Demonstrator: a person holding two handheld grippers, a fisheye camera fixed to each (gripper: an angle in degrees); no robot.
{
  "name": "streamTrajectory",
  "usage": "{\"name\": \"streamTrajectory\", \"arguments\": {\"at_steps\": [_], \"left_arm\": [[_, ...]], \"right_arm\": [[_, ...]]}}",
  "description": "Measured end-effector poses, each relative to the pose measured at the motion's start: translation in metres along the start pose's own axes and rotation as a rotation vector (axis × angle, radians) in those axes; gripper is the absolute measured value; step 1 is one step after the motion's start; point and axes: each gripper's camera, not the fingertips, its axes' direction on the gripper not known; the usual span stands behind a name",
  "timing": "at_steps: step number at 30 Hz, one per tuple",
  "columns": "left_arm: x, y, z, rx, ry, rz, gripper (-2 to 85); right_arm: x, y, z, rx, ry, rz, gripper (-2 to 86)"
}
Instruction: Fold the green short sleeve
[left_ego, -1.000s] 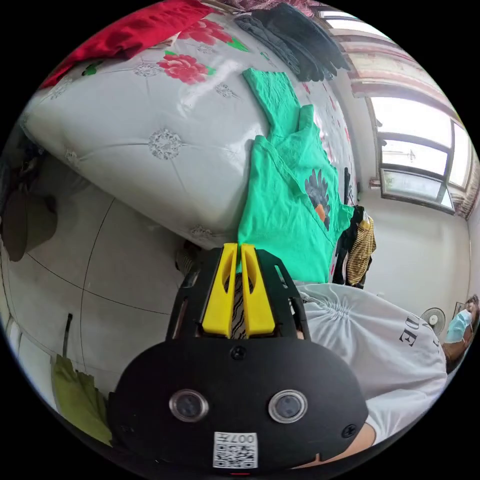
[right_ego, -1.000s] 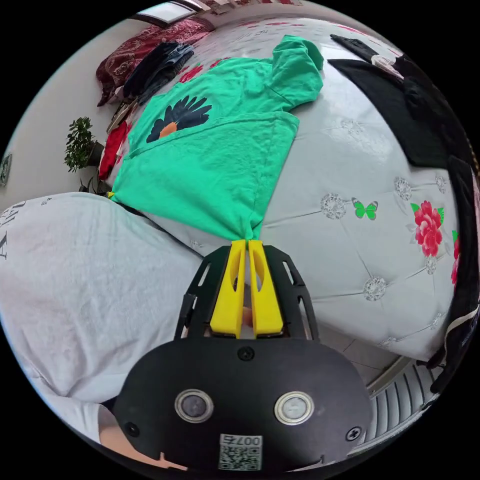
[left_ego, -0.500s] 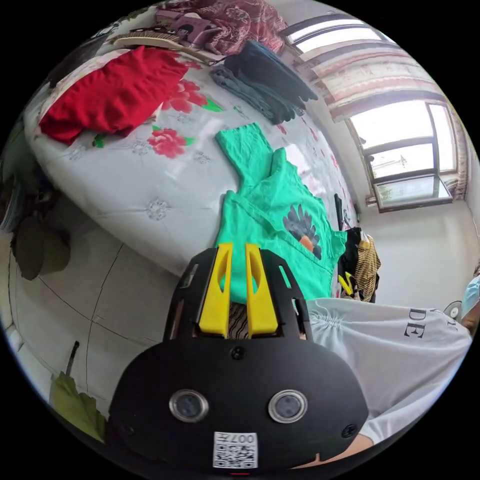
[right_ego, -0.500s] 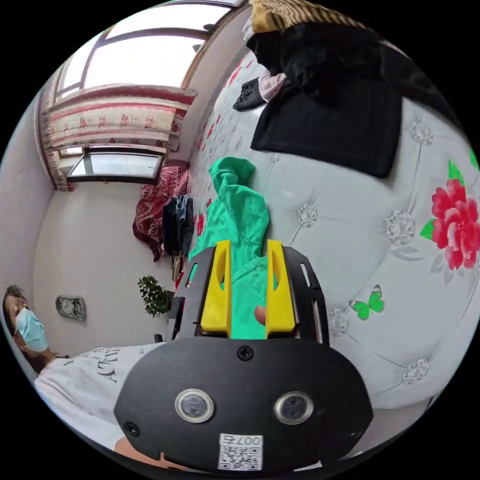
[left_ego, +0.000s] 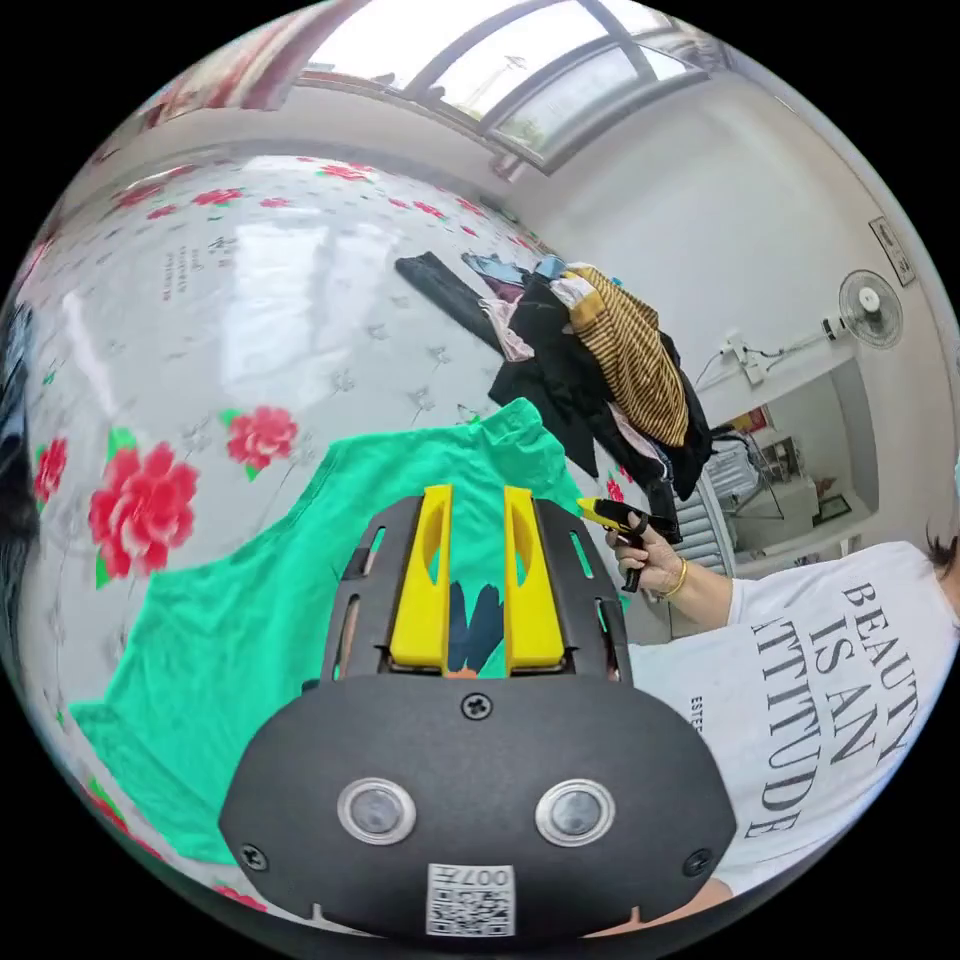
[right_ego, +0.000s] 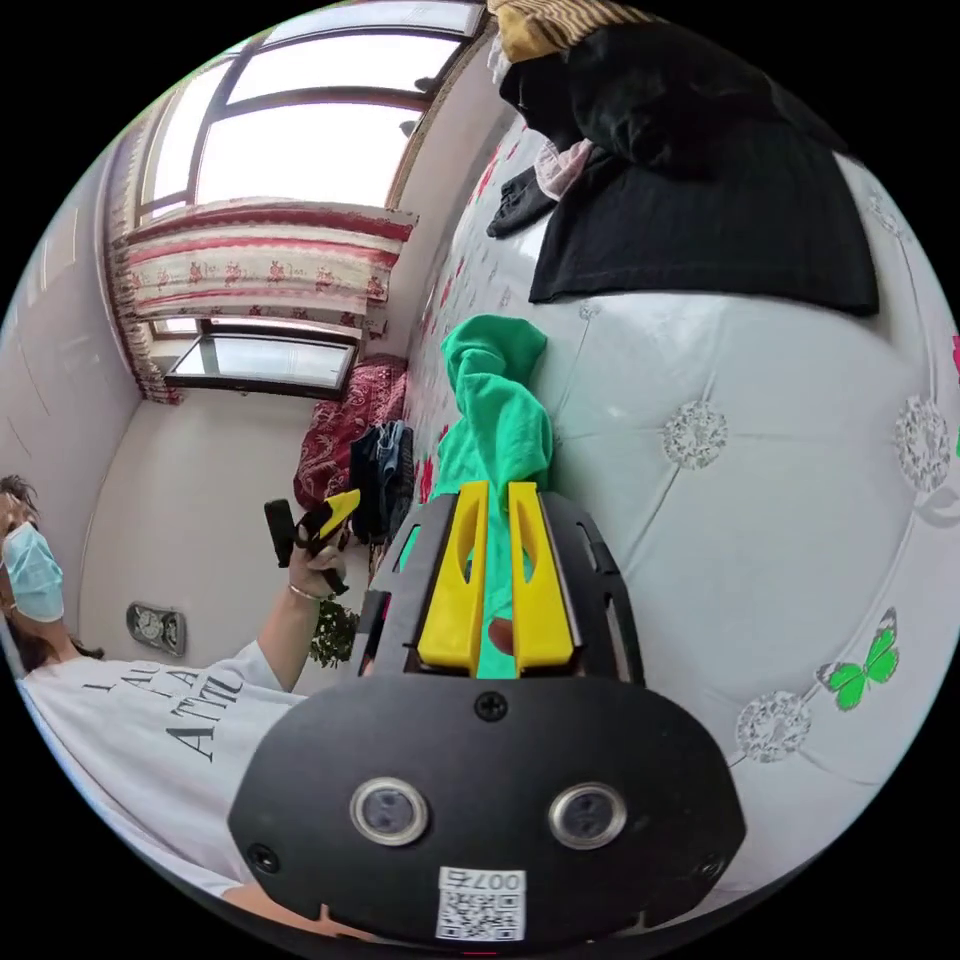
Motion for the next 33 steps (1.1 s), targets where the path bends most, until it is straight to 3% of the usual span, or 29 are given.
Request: {"name": "streamTrajectory", "arguments": {"at_steps": [4,7,10,12,15,17,23,28,33], "left_arm": [[0.029,-0.124,0.117,-0.205,0.139,0.146,12.0],[0.048,-0.165,0.199,-0.391,0.124,0.205,12.9],[0.057,-0.166,0.260,-0.572,0.034,0.269,5.9],[0.064,-0.157,0.274,-0.610,-0.004,0.341,0.6],[0.061,-0.157,0.251,-0.461,0.094,0.333,-0.6],[0.036,-0.163,0.212,-0.244,0.286,0.213,-0.8],[-0.015,-0.141,0.192,-0.113,0.501,0.091,-1.0],[-0.025,-0.133,0.201,-0.106,0.549,0.052,-0.9],[-0.041,-0.130,0.206,-0.130,0.397,-0.058,-0.6]], "right_arm": [[0.027,-0.001,-0.009,0.054,-0.091,0.122,1.2],[0.028,-0.002,-0.018,0.075,-0.051,0.123,0.7],[-0.003,-0.005,-0.029,0.048,0.096,-0.013,0.1],[-0.045,-0.002,-0.030,-0.019,0.242,-0.216,0.1],[-0.081,0.007,-0.025,-0.100,0.385,-0.402,0.2],[-0.079,0.006,-0.026,-0.120,0.387,-0.379,0.6],[0.015,-0.023,-0.057,-0.005,-0.073,0.077,3.9],[0.068,-0.034,-0.064,0.121,-0.310,0.246,4.0],[0.055,-0.026,-0.084,0.167,-0.199,0.184,1.0]]}}
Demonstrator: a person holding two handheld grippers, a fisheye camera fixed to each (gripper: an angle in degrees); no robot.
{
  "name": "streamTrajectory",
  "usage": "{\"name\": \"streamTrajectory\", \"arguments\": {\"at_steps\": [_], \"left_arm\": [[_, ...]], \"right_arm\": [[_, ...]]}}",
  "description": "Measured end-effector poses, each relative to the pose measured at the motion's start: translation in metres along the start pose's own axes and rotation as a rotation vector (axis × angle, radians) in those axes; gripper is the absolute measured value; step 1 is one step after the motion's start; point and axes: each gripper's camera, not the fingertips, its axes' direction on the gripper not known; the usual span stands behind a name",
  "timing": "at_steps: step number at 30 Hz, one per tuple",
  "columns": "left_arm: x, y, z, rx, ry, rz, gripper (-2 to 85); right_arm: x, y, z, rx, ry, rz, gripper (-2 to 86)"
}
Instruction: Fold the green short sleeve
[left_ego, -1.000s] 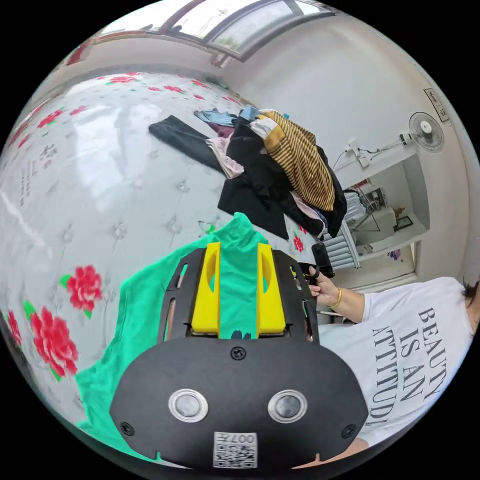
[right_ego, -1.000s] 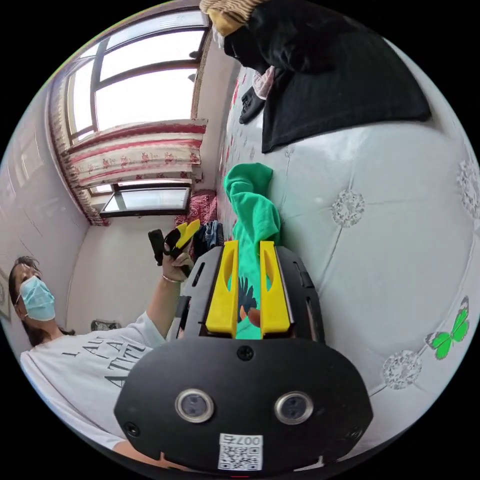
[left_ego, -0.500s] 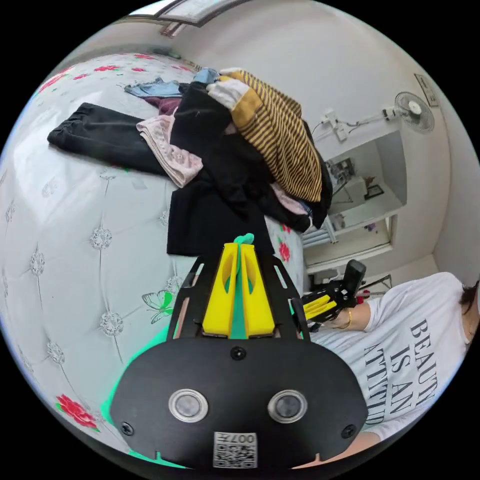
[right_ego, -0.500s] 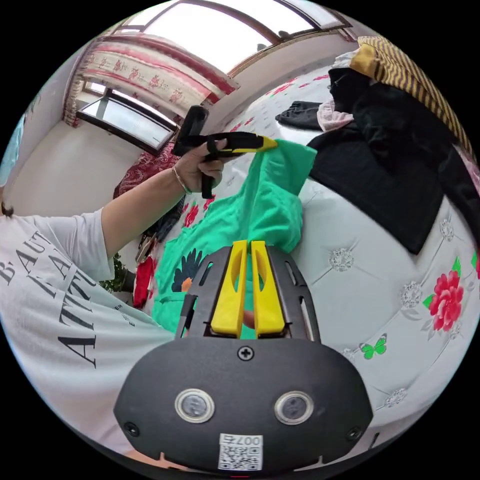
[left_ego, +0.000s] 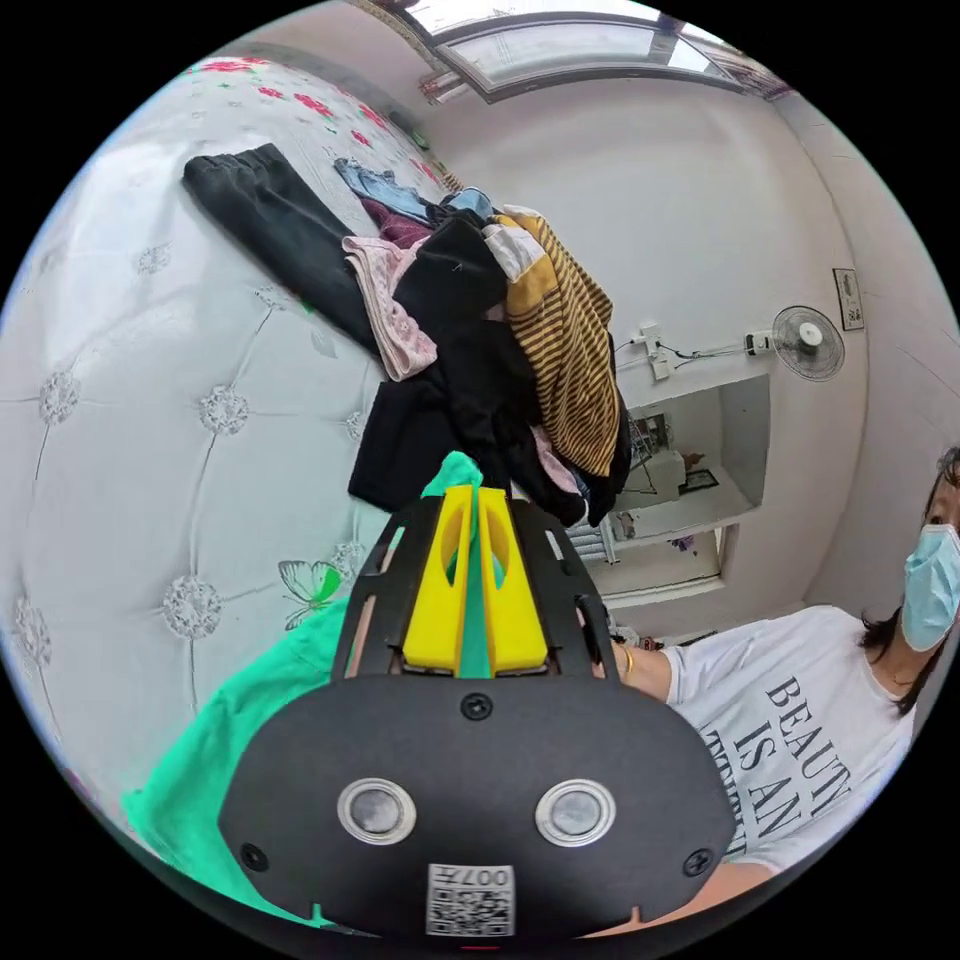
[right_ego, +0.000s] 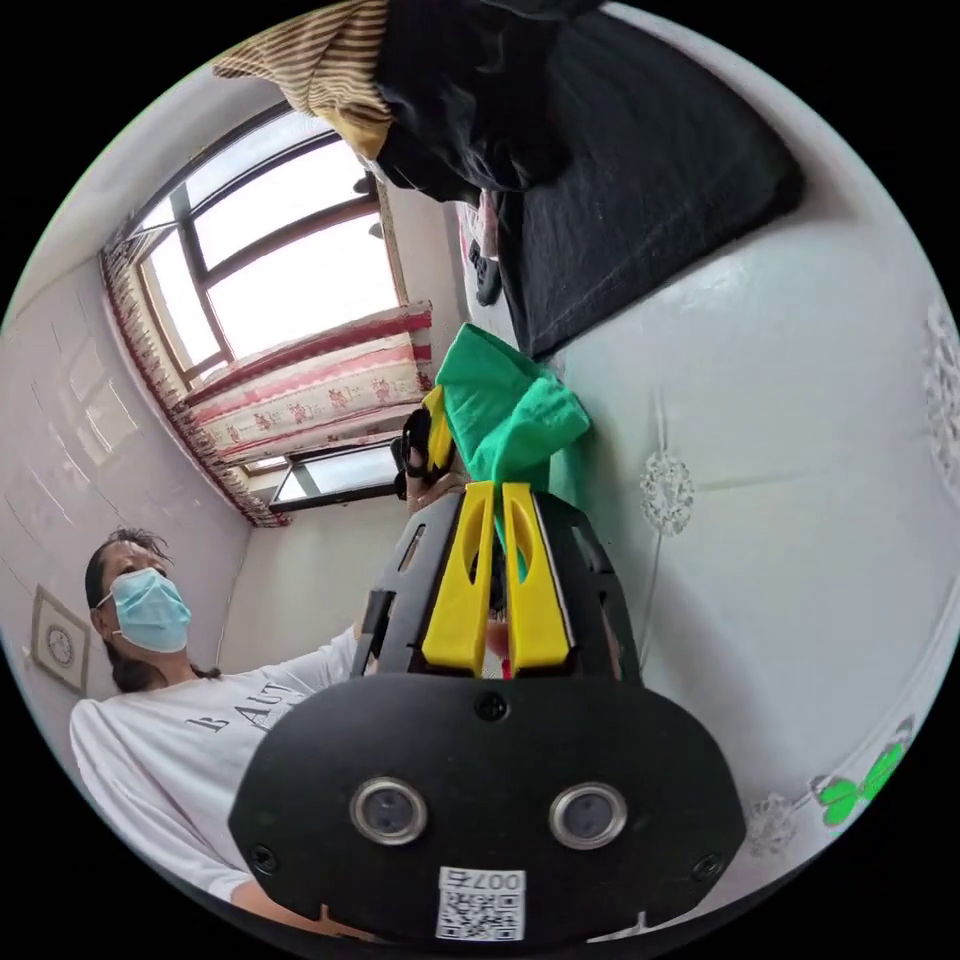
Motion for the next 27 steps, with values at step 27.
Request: {"name": "streamTrajectory", "arguments": {"at_steps": [27], "left_arm": [[0.007,0.028,-0.060,0.004,0.194,0.193,-0.3]], "right_arm": [[-0.243,0.095,0.126,-0.298,0.505,-0.958,-0.3]]}}
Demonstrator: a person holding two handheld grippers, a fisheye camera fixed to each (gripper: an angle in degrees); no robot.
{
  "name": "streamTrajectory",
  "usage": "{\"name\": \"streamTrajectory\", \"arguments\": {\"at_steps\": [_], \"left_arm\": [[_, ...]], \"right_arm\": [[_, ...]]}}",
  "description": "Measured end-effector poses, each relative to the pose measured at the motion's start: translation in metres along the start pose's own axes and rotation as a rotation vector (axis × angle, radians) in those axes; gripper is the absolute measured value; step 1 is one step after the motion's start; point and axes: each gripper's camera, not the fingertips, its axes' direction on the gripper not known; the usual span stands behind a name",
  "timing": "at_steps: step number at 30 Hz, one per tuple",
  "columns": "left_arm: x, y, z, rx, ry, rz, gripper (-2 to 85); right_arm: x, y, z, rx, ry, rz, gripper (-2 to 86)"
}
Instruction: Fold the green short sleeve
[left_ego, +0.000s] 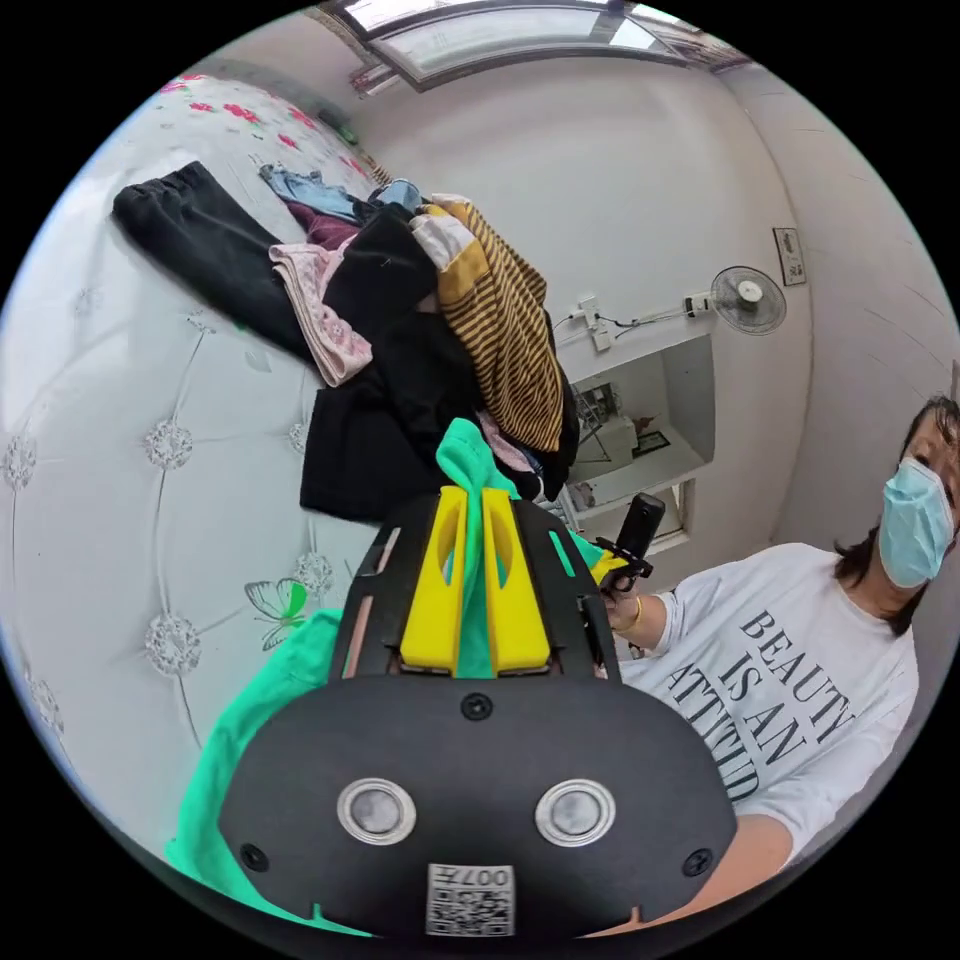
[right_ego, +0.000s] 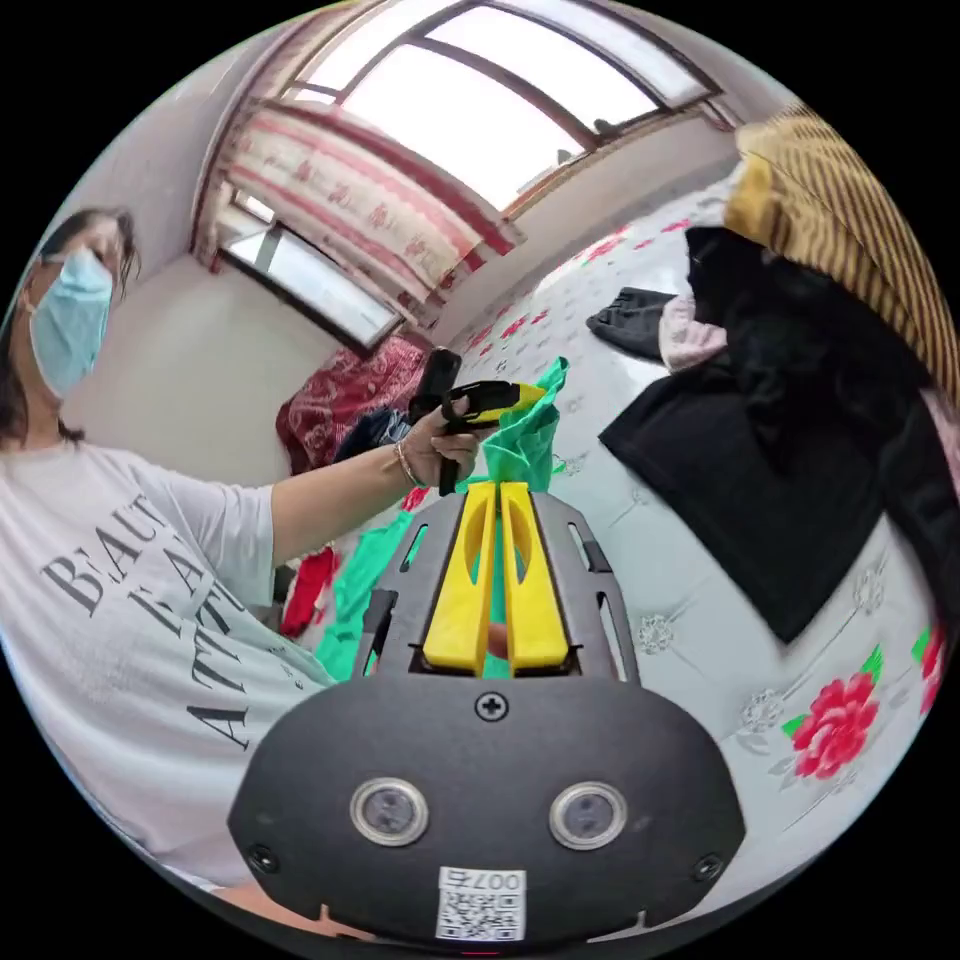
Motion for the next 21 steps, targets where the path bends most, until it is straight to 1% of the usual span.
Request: {"name": "streamTrajectory", "arguments": {"at_steps": [1,3,5,6,9,10,12,13,15,18,21], "left_arm": [[0.004,0.017,-0.019,0.042,0.004,0.013,-0.3],[0.010,0.044,-0.046,0.114,0.012,0.028,-0.2],[0.018,0.087,-0.079,0.222,-0.002,0.031,0.3],[0.020,0.098,-0.086,0.245,-0.013,0.029,0.5],[0.022,0.156,-0.117,0.320,-0.086,-0.023,2.7],[0.021,0.180,-0.127,0.340,-0.123,-0.069,3.7],[0.020,0.214,-0.140,0.369,-0.156,-0.131,5.1],[0.020,0.235,-0.146,0.387,-0.168,-0.176,5.7],[0.024,0.266,-0.156,0.424,-0.199,-0.229,6.6],[0.036,0.308,-0.172,0.500,-0.252,-0.295,7.9],[0.054,0.333,-0.182,0.557,-0.263,-0.303,8.7]], "right_arm": [[-0.016,-0.008,0.006,-0.033,0.025,-0.070,-0.3],[-0.070,-0.026,0.037,-0.142,0.066,-0.294,-0.3],[-0.097,-0.033,0.064,-0.207,0.047,-0.376,-0.3],[-0.112,-0.035,0.082,-0.247,0.015,-0.415,-0.3],[-0.141,-0.032,0.133,-0.343,-0.033,-0.476,-0.2],[-0.145,-0.030,0.145,-0.369,-0.046,-0.485,-0.2],[-0.157,-0.019,0.194,-0.506,-0.086,-0.486,0.0],[-0.160,-0.015,0.205,-0.536,-0.102,-0.487,0.1],[-0.174,-0.002,0.239,-0.656,-0.148,-0.499,0.7],[-0.197,0.005,0.258,-0.754,-0.202,-0.550,1.6],[-0.210,-0.009,0.256,-0.776,-0.313,-0.575,1.8]]}}
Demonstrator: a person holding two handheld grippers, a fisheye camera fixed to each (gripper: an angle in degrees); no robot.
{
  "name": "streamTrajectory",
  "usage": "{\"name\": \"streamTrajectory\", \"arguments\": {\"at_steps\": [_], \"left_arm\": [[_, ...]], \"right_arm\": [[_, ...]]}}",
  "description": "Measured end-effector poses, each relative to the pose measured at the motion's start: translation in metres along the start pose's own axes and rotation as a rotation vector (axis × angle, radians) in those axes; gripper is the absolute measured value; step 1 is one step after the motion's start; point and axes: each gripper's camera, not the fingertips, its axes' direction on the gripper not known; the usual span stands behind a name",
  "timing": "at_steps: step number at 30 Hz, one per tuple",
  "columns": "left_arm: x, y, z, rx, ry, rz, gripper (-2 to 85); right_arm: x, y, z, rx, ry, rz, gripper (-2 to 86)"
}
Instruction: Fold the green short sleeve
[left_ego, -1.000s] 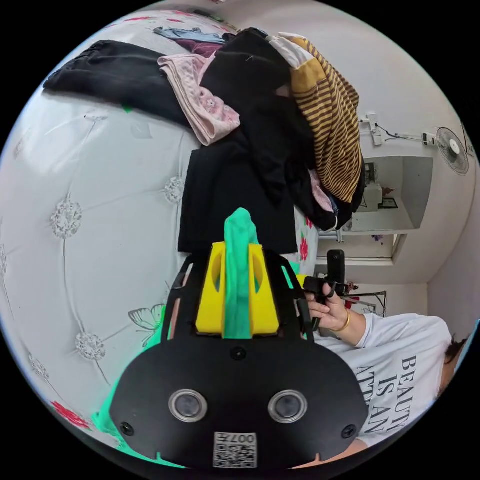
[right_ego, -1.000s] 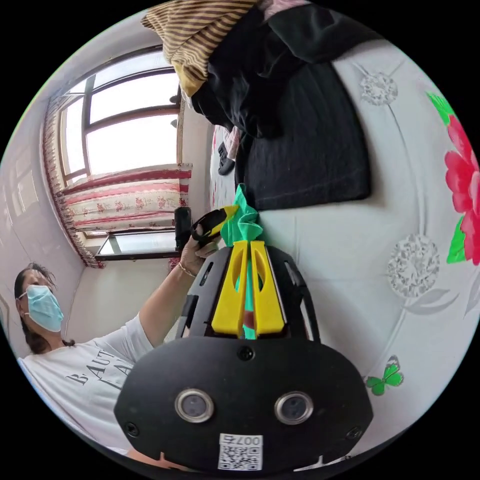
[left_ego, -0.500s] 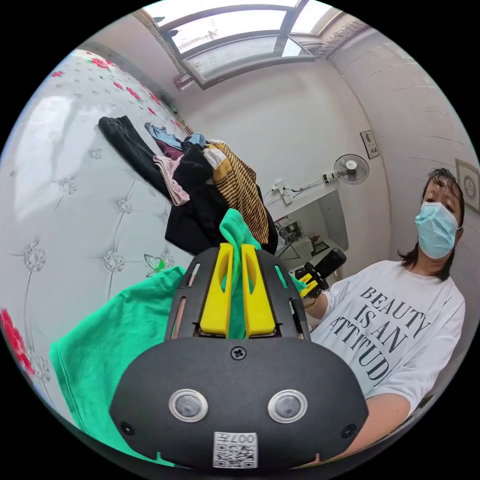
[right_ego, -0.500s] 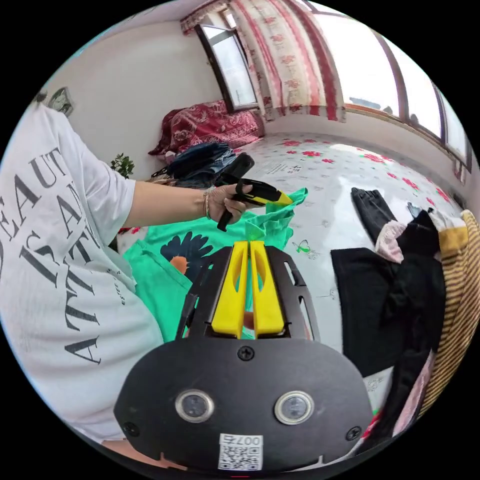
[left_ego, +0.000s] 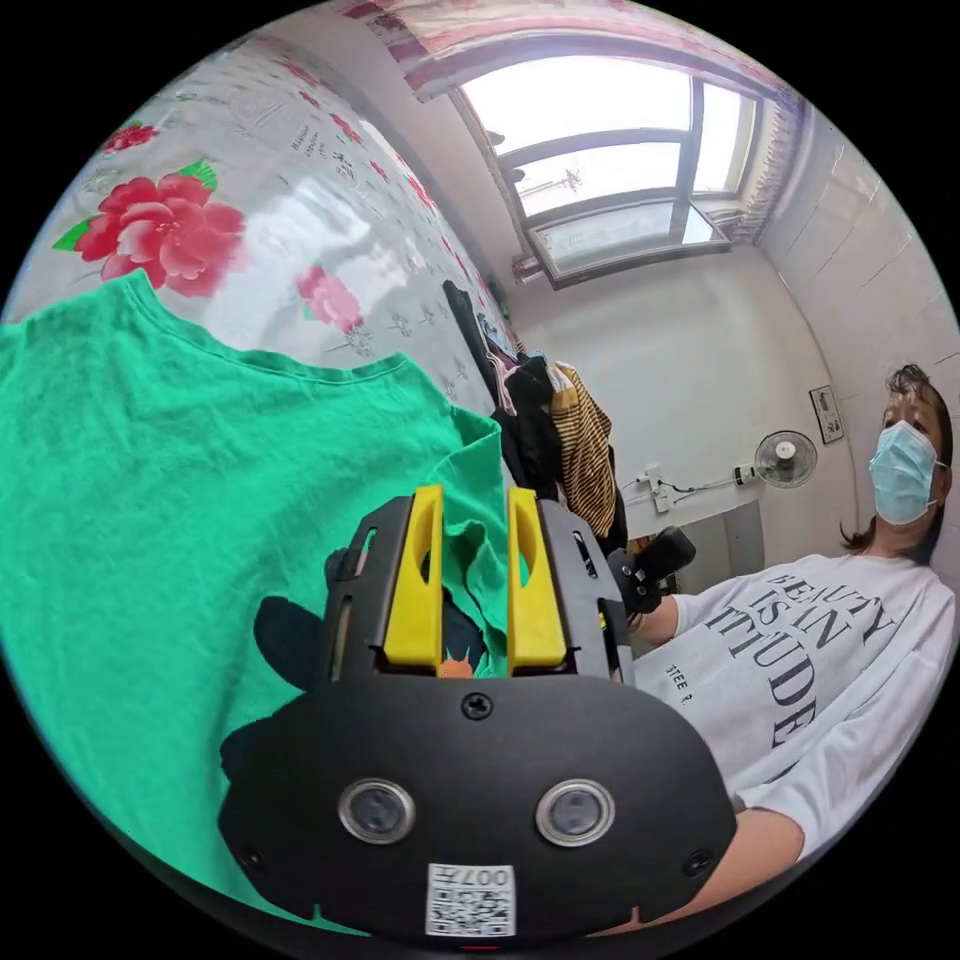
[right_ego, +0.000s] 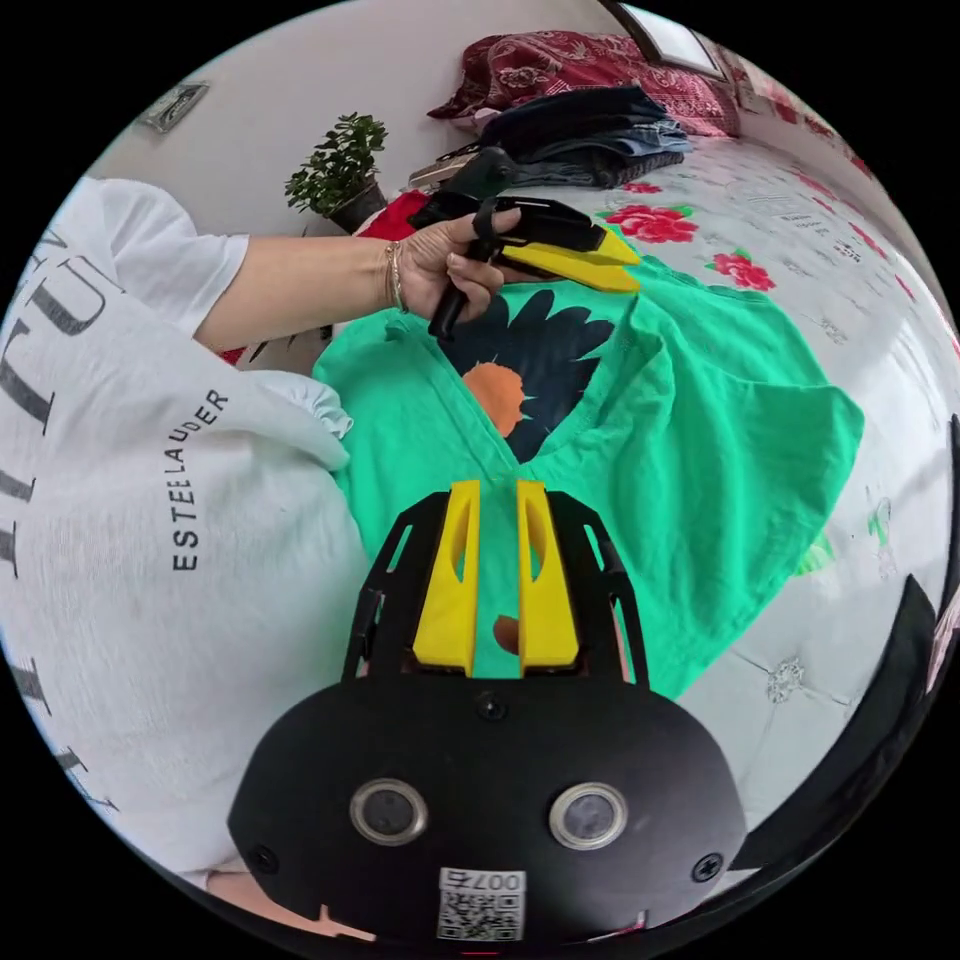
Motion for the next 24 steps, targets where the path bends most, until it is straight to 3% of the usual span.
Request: {"name": "streamTrajectory", "arguments": {"at_steps": [4,8,10,12,16,19,24], "left_arm": [[0.022,0.011,-0.010,-0.008,-0.016,0.030,9.2],[0.039,0.019,-0.003,-0.063,-0.048,0.040,9.1],[0.044,0.027,-0.013,-0.042,-0.060,0.021,9.1],[0.047,0.039,-0.034,0.017,-0.090,-0.009,8.8],[0.052,0.078,-0.108,0.163,-0.206,-0.096,8.3],[0.056,0.116,-0.171,0.321,-0.349,-0.209,8.4],[0.061,0.191,-0.263,0.694,-0.597,-0.472,9.9]], "right_arm": [[0.022,-0.015,-0.044,0.107,0.107,0.034,1.5],[0.105,-0.027,-0.078,0.240,0.282,0.301,0.8],[0.148,-0.031,-0.068,0.189,0.328,0.419,0.4],[0.191,-0.028,-0.051,0.076,0.386,0.500,0.0],[0.213,-0.016,-0.073,0.168,0.343,0.618,-0.2],[0.185,-0.009,-0.090,0.230,0.440,0.614,-0.3],[0.118,-0.016,-0.087,0.265,0.334,0.458,-0.1]]}}
